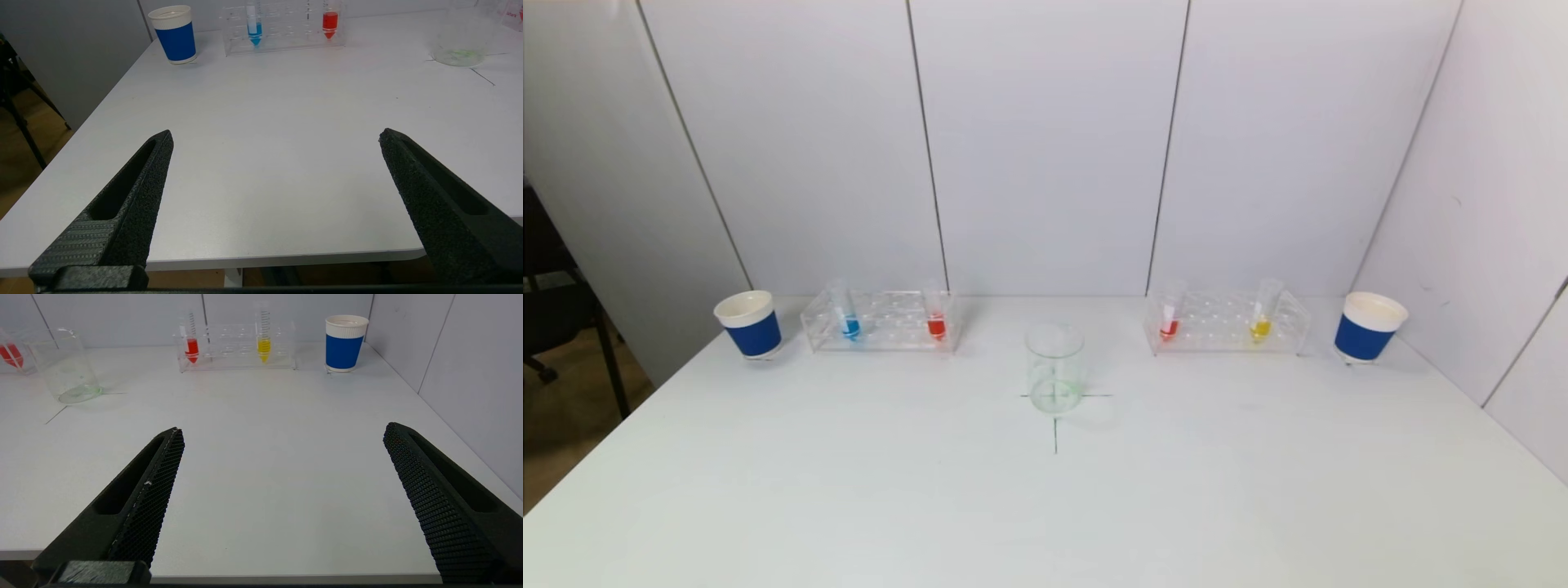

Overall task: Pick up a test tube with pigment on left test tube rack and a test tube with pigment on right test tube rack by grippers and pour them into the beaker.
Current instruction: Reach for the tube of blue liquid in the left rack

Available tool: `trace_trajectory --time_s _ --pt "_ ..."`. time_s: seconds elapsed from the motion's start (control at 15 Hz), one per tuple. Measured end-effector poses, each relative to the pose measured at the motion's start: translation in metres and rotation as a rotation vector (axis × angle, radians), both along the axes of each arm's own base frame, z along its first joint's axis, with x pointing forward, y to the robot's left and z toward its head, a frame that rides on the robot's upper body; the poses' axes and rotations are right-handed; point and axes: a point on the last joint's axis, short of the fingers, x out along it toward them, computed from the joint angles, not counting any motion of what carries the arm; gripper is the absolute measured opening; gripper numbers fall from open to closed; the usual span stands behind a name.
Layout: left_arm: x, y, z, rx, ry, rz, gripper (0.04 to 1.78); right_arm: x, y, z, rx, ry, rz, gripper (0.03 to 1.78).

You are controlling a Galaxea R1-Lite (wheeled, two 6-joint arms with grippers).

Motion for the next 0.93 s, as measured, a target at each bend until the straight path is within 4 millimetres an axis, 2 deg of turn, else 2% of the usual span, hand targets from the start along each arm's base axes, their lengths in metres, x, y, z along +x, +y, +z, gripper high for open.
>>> trace_trajectory --time_s 0.93 --pt "0.0000 0.0002 0.0004 -0.053 -0.003 0.007 1.76 0.0000 0.0000 0.0000 0.000 0.000 0.000 1.77"
